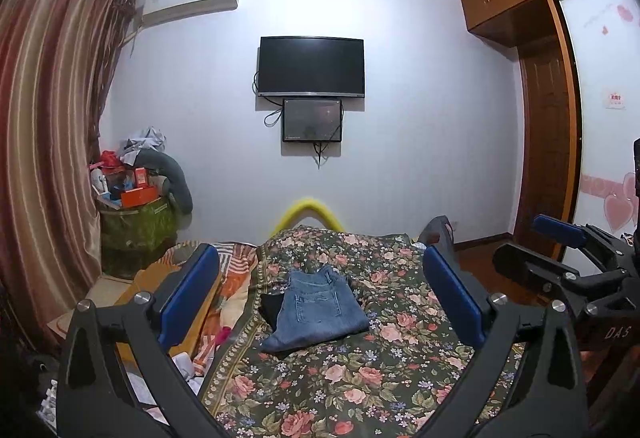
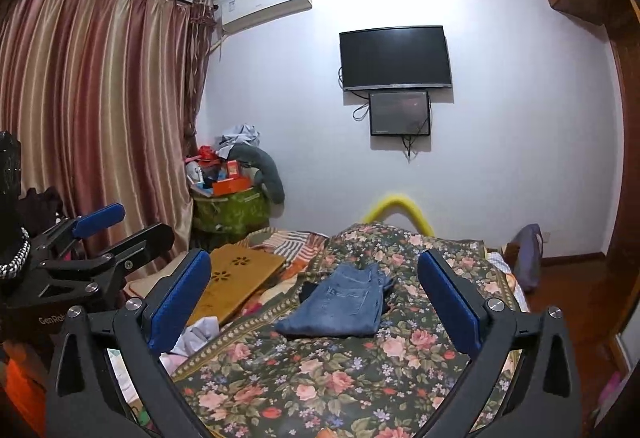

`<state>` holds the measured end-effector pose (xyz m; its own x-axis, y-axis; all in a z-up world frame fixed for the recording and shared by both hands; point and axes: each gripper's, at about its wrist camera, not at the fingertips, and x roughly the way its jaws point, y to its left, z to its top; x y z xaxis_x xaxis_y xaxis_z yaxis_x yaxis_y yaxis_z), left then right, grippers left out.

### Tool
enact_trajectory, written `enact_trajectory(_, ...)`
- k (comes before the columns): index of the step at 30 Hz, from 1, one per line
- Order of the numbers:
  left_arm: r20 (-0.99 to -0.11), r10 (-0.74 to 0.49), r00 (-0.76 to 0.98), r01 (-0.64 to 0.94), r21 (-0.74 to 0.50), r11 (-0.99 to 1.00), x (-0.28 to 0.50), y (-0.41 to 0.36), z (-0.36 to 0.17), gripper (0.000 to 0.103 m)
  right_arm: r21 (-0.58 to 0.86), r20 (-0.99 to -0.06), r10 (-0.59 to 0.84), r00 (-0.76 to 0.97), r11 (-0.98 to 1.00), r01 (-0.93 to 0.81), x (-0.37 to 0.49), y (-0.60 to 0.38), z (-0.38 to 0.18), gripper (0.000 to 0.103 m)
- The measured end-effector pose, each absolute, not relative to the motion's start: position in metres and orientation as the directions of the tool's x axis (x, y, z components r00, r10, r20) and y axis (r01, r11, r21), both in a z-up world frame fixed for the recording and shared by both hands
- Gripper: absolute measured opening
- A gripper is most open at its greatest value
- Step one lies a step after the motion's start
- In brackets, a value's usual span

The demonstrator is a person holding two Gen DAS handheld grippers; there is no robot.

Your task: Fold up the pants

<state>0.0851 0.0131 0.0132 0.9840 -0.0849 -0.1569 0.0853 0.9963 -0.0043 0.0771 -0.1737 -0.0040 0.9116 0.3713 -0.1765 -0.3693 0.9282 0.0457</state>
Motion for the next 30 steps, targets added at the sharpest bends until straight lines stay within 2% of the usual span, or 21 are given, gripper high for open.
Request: enact_trajectory(30,-0.200,-0.103,0.974,0.101,-0.019,0.995,0.100,0.013,-0.002,0.103,0.097,-0.200,0.357,0.912,0.934,-0.344,0.077,-0.182,-0.004,0.103)
